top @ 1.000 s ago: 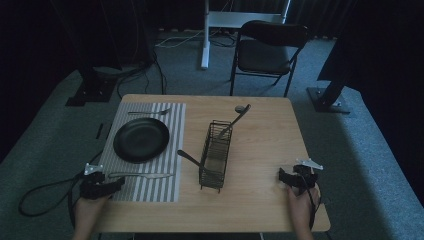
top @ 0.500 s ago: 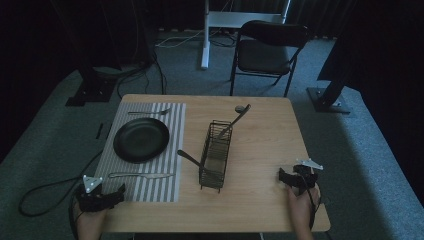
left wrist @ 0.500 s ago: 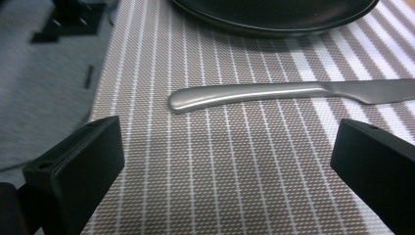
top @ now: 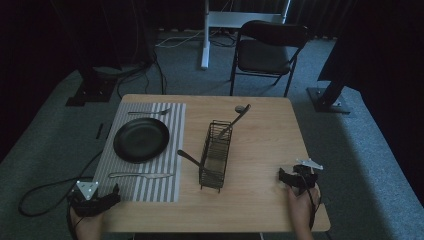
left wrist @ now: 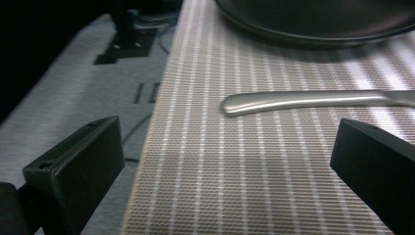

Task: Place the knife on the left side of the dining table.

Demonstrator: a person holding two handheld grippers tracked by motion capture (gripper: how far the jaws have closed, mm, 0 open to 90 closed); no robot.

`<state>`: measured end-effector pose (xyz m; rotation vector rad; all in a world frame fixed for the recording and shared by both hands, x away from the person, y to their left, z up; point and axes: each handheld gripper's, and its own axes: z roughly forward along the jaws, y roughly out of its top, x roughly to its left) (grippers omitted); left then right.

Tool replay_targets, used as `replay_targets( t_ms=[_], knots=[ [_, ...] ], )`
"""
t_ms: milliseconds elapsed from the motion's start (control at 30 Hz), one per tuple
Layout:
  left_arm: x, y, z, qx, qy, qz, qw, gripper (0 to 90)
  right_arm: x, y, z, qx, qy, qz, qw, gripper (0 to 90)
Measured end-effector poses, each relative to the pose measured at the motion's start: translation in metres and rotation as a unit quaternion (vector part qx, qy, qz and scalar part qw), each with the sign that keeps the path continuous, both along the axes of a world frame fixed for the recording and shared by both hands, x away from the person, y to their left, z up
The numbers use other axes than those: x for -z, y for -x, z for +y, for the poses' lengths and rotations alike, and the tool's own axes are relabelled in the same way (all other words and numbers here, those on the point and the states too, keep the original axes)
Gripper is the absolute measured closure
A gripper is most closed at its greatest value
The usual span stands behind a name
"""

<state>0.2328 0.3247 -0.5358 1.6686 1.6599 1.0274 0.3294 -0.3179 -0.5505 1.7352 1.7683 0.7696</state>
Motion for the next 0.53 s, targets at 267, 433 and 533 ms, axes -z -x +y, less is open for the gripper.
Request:
replay_targets(
  t_ms=[267,433,533],
  knots=[
    [0.0018,-0.0014,0.0048,-0.036,-0.006,-0.001,0.9993,0.0,0.0000,0.0000,0.0000,0.000,0.000,0.000,1.0000,11.6],
    [0.0036,-0.0037,0.0062,-0.047,-0.011,0.000,0.9988,0.0,0.0000,0.0000,0.0000,0.000,0.000,0.000,1.0000,11.6],
    [0.0040,-0.0040,0.0072,-0.049,-0.008,-0.001,0.9987,0.0,0.0000,0.0000,0.0000,0.000,0.000,0.000,1.0000,11.6]
  ],
)
